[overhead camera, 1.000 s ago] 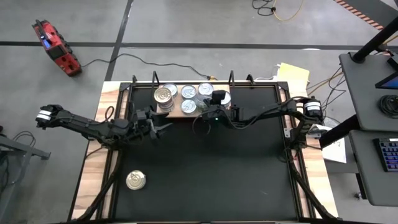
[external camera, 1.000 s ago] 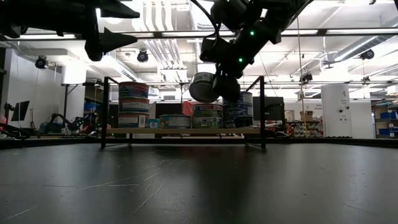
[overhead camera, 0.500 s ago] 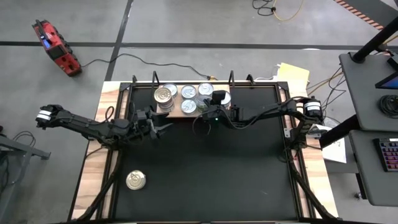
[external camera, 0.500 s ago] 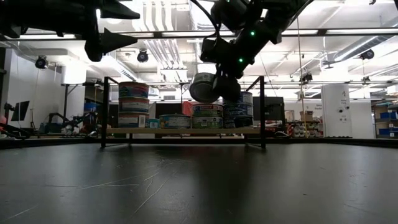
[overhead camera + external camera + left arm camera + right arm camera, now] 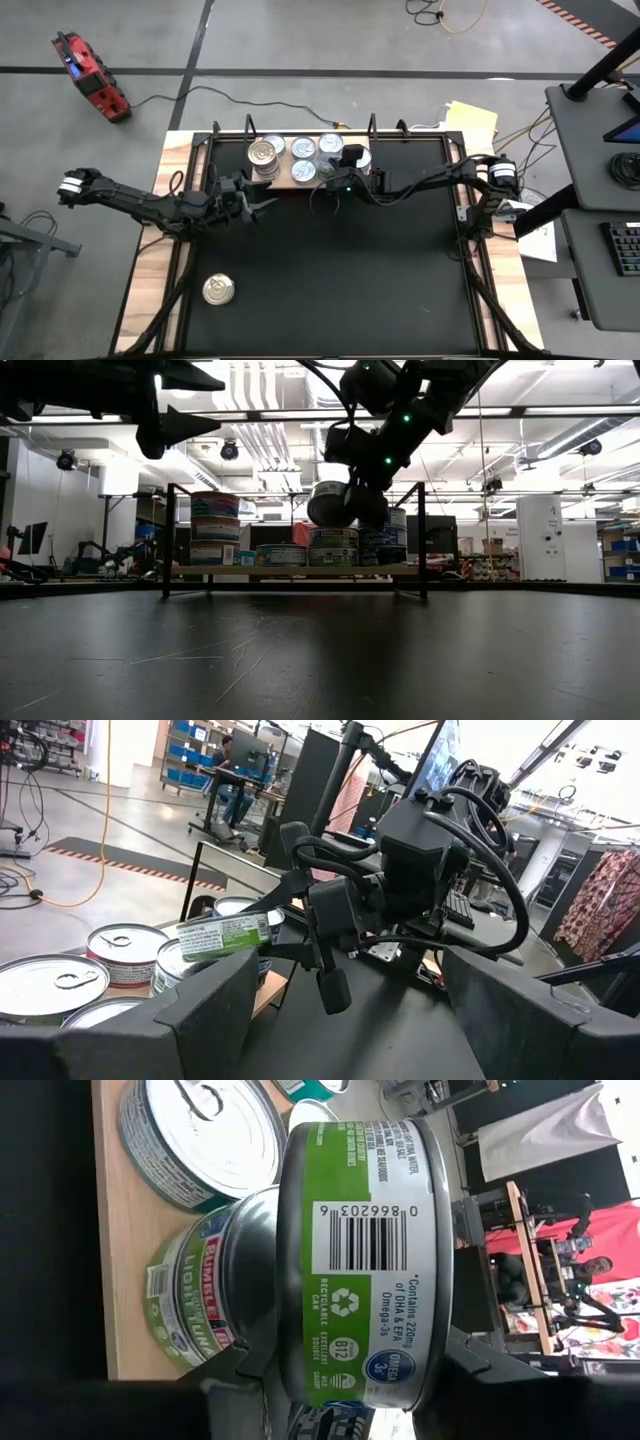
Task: Stack canned seafood by type on shelf
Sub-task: Stack the green tuna can on top of the other green tuna cans on the shelf
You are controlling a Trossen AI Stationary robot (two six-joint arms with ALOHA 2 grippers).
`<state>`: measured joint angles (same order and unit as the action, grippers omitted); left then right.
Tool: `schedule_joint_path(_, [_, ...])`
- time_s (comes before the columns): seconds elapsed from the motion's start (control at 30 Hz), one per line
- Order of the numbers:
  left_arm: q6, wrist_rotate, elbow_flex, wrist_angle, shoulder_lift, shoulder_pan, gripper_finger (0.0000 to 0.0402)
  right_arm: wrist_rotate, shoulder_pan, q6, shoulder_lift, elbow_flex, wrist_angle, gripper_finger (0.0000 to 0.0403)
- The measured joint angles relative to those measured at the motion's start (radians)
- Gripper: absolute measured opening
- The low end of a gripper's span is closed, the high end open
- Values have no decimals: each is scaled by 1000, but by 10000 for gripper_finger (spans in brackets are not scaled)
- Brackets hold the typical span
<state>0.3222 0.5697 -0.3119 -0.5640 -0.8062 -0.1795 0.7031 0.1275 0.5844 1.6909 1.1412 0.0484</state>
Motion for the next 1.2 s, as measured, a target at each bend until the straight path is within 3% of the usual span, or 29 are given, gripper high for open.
schedule_joint_path(0.47, [0,1,0,4,0,0,300,-41,0,-10,35,1,-5,192])
schedule_joint_path(0.7, [-7,41,0,6,0,0,300,20,-1,-15,37,1,-1,212])
schedule_joint_path(1.2, [-7,48,0,12,0,0,300,34,0,-57,37,10,13,248])
